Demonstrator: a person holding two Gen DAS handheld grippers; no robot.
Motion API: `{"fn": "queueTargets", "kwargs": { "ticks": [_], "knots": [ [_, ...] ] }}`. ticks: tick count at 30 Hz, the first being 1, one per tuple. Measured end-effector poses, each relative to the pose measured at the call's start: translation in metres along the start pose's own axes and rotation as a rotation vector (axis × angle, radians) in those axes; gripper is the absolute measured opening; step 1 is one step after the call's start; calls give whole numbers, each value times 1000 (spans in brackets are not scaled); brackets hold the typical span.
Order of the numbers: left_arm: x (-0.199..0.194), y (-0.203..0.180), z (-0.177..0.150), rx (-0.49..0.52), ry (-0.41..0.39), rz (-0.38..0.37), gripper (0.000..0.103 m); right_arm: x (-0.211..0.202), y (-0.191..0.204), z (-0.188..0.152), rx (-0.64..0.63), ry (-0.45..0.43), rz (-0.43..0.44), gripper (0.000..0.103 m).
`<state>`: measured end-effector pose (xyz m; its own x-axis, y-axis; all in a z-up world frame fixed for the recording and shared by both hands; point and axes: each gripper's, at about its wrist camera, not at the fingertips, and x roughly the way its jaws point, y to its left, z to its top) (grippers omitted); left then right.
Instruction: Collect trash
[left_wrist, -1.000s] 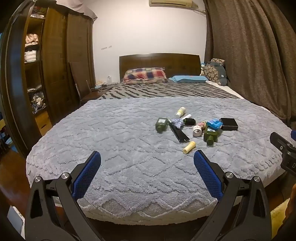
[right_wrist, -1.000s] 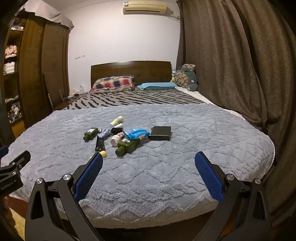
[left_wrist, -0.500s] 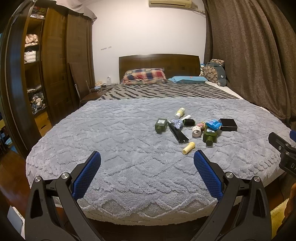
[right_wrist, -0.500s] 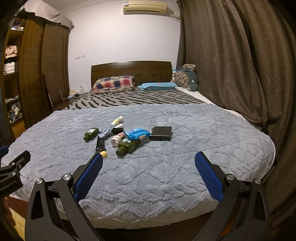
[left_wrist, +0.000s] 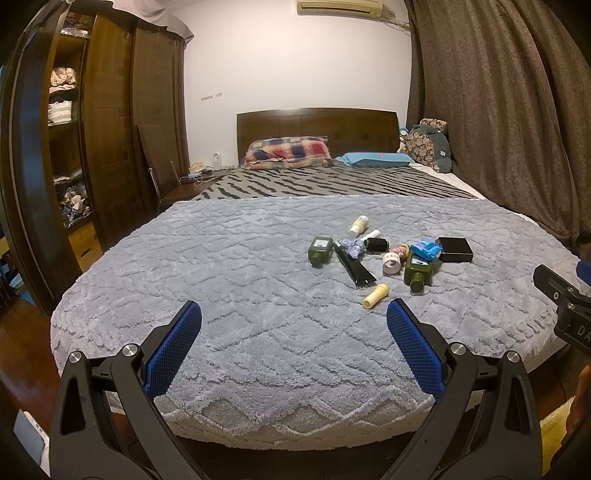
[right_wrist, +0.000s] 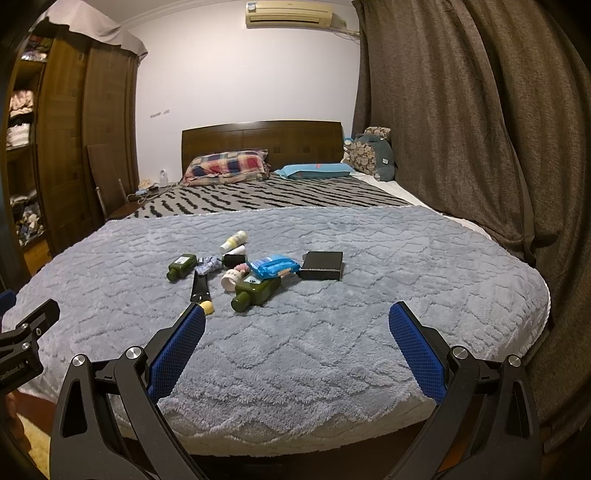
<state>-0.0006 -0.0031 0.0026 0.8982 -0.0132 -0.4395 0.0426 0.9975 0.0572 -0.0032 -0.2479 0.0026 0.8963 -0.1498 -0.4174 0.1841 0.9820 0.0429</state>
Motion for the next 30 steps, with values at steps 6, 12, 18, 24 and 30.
{"fn": "queueTargets", "kwargs": {
  "ticks": [6, 12, 18, 24, 30],
  "knots": [
    [0, -1, 0, 0, -2, 3, 95, 1, -1, 0, 1, 1, 0, 100],
    [0, -1, 0, 0, -1, 2, 95, 0, -1, 0, -2, 0, -3, 100],
    [0, -1, 0, 1, -2, 2, 95, 1, -1, -1, -4, -2, -5, 100],
    [0, -1, 0, 1, -2, 3, 95, 0, -2, -1, 2, -5, -8, 100],
    [0, -2, 0, 2, 1, 4, 95, 1, -3, -1, 3, -1, -5, 100]
  ]
}}
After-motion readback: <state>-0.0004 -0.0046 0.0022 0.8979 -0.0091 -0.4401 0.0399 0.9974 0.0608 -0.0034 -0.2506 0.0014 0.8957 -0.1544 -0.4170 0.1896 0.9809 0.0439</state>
